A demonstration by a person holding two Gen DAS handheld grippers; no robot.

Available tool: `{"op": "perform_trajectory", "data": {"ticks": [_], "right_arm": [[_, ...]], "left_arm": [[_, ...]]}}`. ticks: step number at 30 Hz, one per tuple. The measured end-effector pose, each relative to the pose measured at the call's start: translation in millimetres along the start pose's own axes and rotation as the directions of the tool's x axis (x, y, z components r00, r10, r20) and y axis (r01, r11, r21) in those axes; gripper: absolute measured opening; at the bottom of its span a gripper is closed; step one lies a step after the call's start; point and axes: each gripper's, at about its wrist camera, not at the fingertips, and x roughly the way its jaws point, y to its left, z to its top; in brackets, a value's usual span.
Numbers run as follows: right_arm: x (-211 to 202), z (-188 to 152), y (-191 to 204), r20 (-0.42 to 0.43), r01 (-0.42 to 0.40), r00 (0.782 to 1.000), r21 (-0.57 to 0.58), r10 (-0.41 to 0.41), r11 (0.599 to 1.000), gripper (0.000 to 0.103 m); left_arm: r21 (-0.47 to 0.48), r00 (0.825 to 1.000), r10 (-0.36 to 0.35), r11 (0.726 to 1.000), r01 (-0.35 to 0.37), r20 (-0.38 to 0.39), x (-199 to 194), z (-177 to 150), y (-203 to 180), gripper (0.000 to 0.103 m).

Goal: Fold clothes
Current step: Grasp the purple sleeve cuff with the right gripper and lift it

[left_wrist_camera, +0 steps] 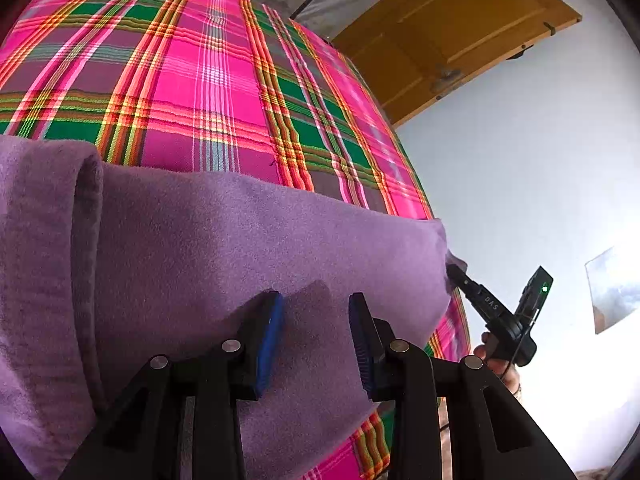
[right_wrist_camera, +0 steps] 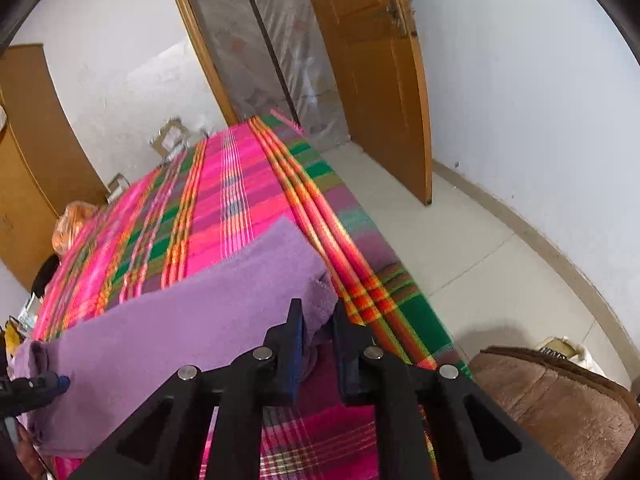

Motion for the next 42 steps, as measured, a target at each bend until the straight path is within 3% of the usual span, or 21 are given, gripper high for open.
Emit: {"op": "perform_trajectory", "data": {"ticks": [4, 10, 20, 32, 42], "right_arm": [[-7, 2, 8, 0.041, 0.030, 0.999, -0.039, -0.028, 0.999, 0.013], [9, -1, 2, -0.003, 0.046, 0.999, -0.024, -0.046, 0.999, 0.013], [3, 1, 8, 0.002, 0.058, 0.998, -0.053, -0.058, 0.997, 0.013], [-42, 14, 51, 0.112, -0.024, 0.993, -0.164, 0.043, 0.986, 0.013], [-77, 2, 118, 0.147, -0.119, 0.974, -0.312, 0.171, 0.943, 0.013]], "left_arm": [[-0.001, 1.000, -0.002, 1.000, 0.002, -0.001, 0, 0, 0, 0.035], [0.000, 1.000, -0.007, 1.000, 0.007, 0.000, 1, 0, 1, 0.035], [-0.003, 1.000, -0.004, 1.000, 0.004, -0.008, -1, 2, 3, 0.035], [-0.015, 1.000, -0.009, 1.000, 0.008, -0.029, -4, 3, 1, 0.036], [-0.029, 0.999, -0.038, 0.999, 0.038, -0.029, -16, -3, 4, 0.036]]}}
